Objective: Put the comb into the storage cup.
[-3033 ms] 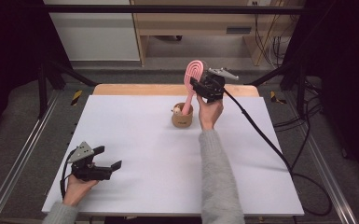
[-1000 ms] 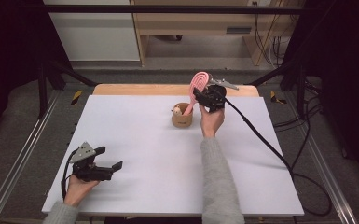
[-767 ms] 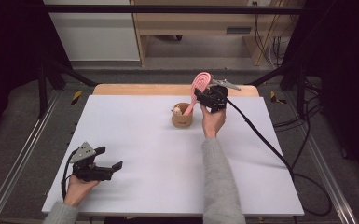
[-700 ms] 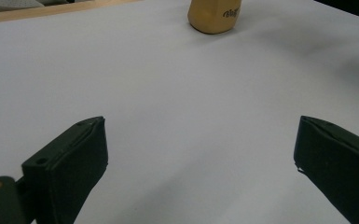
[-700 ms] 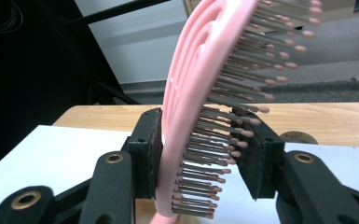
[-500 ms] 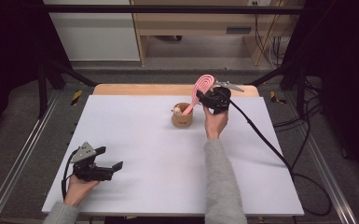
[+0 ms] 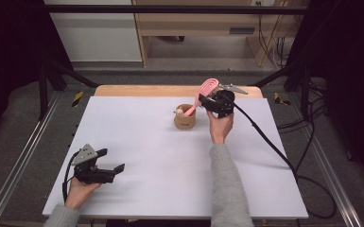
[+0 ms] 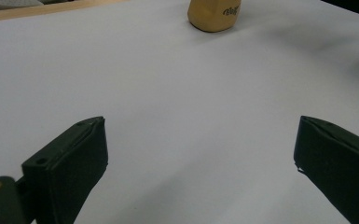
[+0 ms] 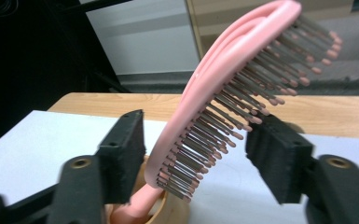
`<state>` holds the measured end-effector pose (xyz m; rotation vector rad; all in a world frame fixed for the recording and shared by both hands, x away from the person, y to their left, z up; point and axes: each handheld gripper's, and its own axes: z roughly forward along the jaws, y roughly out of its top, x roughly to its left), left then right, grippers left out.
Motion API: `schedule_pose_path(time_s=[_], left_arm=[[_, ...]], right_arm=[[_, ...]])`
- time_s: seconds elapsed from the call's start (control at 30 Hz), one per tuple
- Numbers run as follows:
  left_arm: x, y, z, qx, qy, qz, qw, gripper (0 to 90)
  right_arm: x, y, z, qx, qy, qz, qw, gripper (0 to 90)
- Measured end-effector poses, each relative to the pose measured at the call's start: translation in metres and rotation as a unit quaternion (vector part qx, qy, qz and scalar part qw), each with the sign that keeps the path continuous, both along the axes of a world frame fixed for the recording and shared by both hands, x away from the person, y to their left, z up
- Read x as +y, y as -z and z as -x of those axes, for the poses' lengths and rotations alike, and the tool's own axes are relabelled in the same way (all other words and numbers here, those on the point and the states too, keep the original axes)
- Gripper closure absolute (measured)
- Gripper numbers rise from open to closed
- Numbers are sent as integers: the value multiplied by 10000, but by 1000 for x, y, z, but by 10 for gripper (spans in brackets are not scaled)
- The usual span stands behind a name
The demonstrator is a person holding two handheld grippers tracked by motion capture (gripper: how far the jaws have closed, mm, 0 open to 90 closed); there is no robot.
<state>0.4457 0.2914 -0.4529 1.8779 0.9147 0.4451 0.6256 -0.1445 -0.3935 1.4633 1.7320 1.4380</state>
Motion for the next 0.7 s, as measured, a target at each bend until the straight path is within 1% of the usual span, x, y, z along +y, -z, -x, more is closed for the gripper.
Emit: schedule_pose_path(time_s=[0.03, 0.13, 0.27, 0.33, 0.37, 0.43, 0.47, 0.5, 0.53, 0.57, 0.6, 0.67, 0.7], left_arm=[[0, 0, 0, 0, -1, 0, 10000, 27], [0, 0, 0, 1, 0, 1, 10000, 27], [0, 0, 0, 1, -13, 11, 10000, 27], [0, 1, 0, 10, -9, -8, 10000, 27], [0, 1, 0, 13, -12, -4, 10000, 27], [-1, 1, 0, 8, -24, -9, 10000, 27], [-1, 1, 0, 9, -23, -22, 10000, 27], [-1, 2, -1, 8, -22, -41, 10000, 27], [-1, 2, -1, 15, -27, -55, 10000, 27], [-1, 2, -1, 21, -32, -56, 10000, 27], [-1, 2, -1, 24, -30, -54, 10000, 27], [-2, 3, -1, 21, -28, -68, 10000, 27], [-2, 3, -1, 23, -25, -65, 10000, 27]], right_arm=[[0, 0, 2, -68, -18, 34, 10000, 347], [-1, -2, 6, -160, -87, 99, 9998, 293], [-8, -2, 14, -434, -213, 46, 9988, 222], [-11, -3, 18, -429, -268, 119, 9986, 176], [-12, -3, 20, -470, -343, 181, 9981, 152], [-14, -2, 26, -654, -425, 287, 9965, 126], [-16, -2, 29, -759, -453, 292, 9957, 110], [-17, -2, 32, -795, -512, 246, 9952, 93], [-19, -1, 34, -781, -584, 203, 9950, 77], [-20, -1, 36, -699, -653, 223, 9952, 64], [-21, -1, 38, -658, -723, 305, 9947, 43], [-21, -2, 43, -666, -832, 458, 9933, 27], [-22, -2, 46, -680, -852, 477, 9929, 21]])
